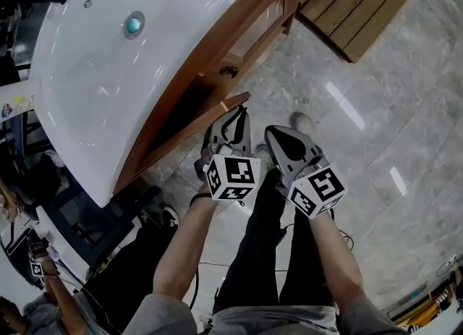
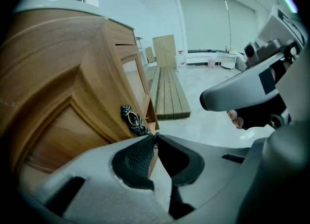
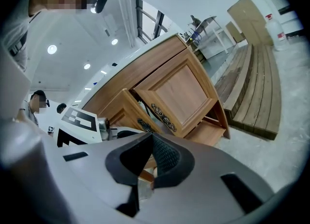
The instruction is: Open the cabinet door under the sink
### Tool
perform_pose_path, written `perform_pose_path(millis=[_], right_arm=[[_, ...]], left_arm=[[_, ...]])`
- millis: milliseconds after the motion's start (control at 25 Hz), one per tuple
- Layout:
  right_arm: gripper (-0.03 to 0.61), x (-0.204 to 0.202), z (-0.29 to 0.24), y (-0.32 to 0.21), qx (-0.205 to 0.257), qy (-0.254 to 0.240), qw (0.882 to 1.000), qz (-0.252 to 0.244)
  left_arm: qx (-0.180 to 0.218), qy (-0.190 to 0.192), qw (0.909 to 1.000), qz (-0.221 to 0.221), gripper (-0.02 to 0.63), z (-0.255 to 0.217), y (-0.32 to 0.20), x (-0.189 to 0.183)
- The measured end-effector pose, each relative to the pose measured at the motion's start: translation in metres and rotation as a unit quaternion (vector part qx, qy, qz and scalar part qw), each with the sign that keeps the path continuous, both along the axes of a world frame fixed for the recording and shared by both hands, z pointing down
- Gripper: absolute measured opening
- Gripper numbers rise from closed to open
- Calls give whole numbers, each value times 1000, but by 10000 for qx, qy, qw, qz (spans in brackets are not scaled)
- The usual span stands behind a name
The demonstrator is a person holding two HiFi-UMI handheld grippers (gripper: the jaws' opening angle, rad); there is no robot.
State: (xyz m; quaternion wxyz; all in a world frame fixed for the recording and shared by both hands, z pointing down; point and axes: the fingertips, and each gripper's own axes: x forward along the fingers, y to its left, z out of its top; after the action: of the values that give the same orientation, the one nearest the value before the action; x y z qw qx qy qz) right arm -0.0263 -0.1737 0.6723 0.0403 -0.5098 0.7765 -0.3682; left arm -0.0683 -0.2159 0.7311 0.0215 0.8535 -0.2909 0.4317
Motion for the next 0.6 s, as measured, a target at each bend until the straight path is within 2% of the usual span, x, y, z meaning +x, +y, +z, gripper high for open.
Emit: perform_pose_path(millis=[320,600], right_arm=[[8,-4,0,31,-44,1,9999,145],[8,3,3,49,-40,-76,9999,144]], left_arm=[[67,-239,9985,483,31,1,30,0],[107,-486,9970,597,31,-1,44,2]])
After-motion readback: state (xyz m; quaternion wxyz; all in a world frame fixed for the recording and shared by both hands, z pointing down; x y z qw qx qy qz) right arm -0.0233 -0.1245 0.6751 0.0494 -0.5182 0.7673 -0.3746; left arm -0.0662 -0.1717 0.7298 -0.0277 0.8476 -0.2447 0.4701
